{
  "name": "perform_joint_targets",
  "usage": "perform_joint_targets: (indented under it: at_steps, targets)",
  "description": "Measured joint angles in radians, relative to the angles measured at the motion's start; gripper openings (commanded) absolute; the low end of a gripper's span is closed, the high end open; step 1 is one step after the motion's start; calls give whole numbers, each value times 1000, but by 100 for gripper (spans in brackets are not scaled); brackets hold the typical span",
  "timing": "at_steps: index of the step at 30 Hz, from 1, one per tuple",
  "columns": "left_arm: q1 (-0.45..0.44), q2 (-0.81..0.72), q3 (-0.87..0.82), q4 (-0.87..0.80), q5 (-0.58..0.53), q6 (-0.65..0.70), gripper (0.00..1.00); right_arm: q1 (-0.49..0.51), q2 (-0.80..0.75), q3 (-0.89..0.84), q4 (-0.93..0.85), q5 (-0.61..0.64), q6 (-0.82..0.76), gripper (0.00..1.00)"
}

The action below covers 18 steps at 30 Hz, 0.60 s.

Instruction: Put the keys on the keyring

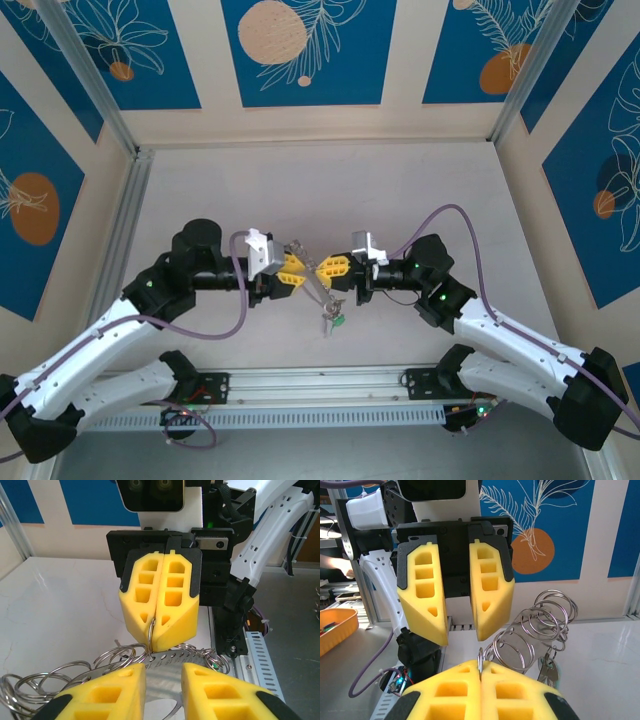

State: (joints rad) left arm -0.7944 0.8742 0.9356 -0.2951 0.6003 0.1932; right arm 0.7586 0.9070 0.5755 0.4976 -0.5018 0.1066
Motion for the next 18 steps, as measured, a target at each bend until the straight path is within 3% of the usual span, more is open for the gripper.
perform_joint_targets:
  at_steps: [18]
  targets:
    - [-18, 59, 0, 53, -26, 23, 24, -7, 0, 0, 3, 2, 1, 0]
